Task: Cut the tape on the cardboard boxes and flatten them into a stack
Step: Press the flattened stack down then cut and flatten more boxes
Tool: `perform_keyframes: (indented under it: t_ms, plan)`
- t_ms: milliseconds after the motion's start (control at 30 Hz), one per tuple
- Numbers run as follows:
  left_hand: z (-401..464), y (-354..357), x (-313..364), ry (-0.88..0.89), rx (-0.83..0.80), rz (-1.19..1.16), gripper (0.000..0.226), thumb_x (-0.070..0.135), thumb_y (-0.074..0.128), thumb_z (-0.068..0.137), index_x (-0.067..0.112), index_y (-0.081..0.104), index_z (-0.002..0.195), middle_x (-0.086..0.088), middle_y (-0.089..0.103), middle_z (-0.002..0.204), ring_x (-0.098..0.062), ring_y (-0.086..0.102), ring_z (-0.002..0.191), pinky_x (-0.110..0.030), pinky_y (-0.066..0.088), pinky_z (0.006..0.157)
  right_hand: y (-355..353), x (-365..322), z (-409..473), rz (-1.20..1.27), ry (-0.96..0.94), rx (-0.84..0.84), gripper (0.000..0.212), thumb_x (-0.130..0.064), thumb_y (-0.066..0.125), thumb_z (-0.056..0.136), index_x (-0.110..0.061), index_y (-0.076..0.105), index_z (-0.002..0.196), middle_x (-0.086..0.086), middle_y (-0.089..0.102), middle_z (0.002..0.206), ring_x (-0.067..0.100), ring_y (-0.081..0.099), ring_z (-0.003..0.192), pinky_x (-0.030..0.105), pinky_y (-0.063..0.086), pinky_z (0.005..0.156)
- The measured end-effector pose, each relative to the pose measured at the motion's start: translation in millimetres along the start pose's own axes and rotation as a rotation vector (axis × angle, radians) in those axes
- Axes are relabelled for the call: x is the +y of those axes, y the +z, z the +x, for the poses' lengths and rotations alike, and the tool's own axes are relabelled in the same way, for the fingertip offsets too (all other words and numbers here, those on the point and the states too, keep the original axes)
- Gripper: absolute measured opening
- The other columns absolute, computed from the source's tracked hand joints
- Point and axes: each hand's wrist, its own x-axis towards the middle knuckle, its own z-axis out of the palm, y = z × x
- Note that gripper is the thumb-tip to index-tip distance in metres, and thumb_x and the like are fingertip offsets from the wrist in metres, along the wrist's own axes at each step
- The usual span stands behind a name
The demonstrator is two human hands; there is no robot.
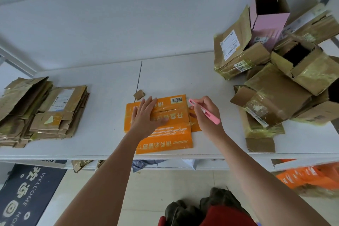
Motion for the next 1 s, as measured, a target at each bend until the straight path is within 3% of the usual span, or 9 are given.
perform_keyframes:
  t_ms: [233, 400, 533, 633, 767, 867, 933, 1000]
  plan:
    - [-1.9, -1.4, 3.0, -0.003, -0.008, 0.012, 0.087, 0.062, 0.056, 0.087, 0.03, 0.014, 0.156, 0.008, 0.005, 0.165, -0.014, -0.007, 0.152, -0.043, -0.01, 0.121, -8.3, 4.5, -16.2, 0.038, 0.036, -0.074, 0.021, -0.029, 0.054, 0.098, -0.008, 0.053, 0.094, 0.015, 0.066, 0.087, 0.038, 0.067, 0.08, 0.062, 0.054, 0.063]
    - [-4.1, -3.8, 5.5, 0.006, -0.018, -0.005, 0.086, 0.059, 0.057, 0.087, 0.03, 0.014, 0.156, 0.008, 0.004, 0.165, -0.014, -0.008, 0.151, -0.042, -0.011, 0.121, -13.3, 2.5, -31.3, 0.049, 0.022, -0.11, 0.01, -0.016, 0.054, 0.1, -0.012, 0.052, 0.091, 0.006, 0.069, 0.092, 0.032, 0.069, 0.082, 0.062, 0.055, 0.07]
    - [-4.0, -4.8, 5.3, 0.013, -0.023, -0.002, 0.086, 0.059, 0.057, 0.087, 0.029, 0.014, 0.156, 0.008, 0.004, 0.165, -0.014, -0.009, 0.151, -0.043, -0.011, 0.121, -18.1, -1.0, -48.0, 0.057, 0.029, -0.116, 0.012, -0.009, 0.054, 0.099, -0.014, 0.052, 0.088, -0.001, 0.069, 0.089, 0.023, 0.07, 0.086, 0.057, 0.057, 0.076]
    - [-3.7, -4.5, 5.2, 0.014, -0.024, -0.009, 0.087, 0.059, 0.058, 0.087, 0.03, 0.014, 0.156, 0.008, 0.003, 0.165, -0.014, -0.009, 0.151, -0.042, -0.011, 0.121, -22.4, -0.5, -63.6, 0.033, 0.0, -0.137, 0.01, -0.016, 0.056, 0.099, -0.014, 0.053, 0.09, -0.007, 0.07, 0.094, 0.016, 0.071, 0.092, 0.052, 0.059, 0.078]
    - [-4.0, -4.2, 3.8, 0.015, -0.02, -0.014, 0.087, 0.059, 0.058, 0.087, 0.031, 0.015, 0.156, 0.009, 0.003, 0.165, -0.013, -0.009, 0.151, -0.041, -0.011, 0.121, -28.1, -4.8, -71.0, 0.019, 0.001, -0.197, 0.01, -0.013, 0.055, 0.099, -0.014, 0.052, 0.09, -0.003, 0.071, 0.106, 0.014, 0.07, 0.1, 0.043, 0.059, 0.082]
    - [-5.7, -4.8, 5.2, 0.02, -0.011, -0.017, 0.086, 0.059, 0.059, 0.087, 0.03, 0.016, 0.156, 0.009, 0.006, 0.165, -0.013, -0.007, 0.151, -0.041, -0.011, 0.12, -36.3, -9.9, -62.5, 0.02, -0.009, -0.227, 0.008, -0.011, 0.056, 0.098, -0.009, 0.053, 0.09, -0.003, 0.071, 0.102, 0.014, 0.071, 0.093, 0.038, 0.06, 0.075]
    - [-6.7, -5.2, 5.4, 0.029, -0.006, -0.022, 0.086, 0.058, 0.059, 0.087, 0.029, 0.017, 0.156, 0.009, 0.008, 0.164, -0.013, -0.006, 0.151, -0.04, -0.011, 0.12, -43.7, -7.4, -52.2, 0.017, -0.064, -0.13, 0.008, -0.019, 0.054, 0.097, -0.012, 0.053, 0.094, -0.002, 0.07, 0.095, 0.011, 0.07, 0.085, 0.029, 0.058, 0.066]
    - [-7.6, -5.5, 5.1, 0.04, -0.006, -0.027, 0.086, 0.058, 0.06, 0.086, 0.029, 0.018, 0.156, 0.01, 0.011, 0.164, -0.013, -0.005, 0.151, -0.041, -0.011, 0.12, -50.9, 6.4, -38.8, -0.158, -0.162, -0.006, 0.01, -0.025, 0.052, 0.097, -0.018, 0.047, 0.102, 0.003, 0.064, 0.09, 0.015, 0.064, 0.071, 0.028, 0.053, 0.055]
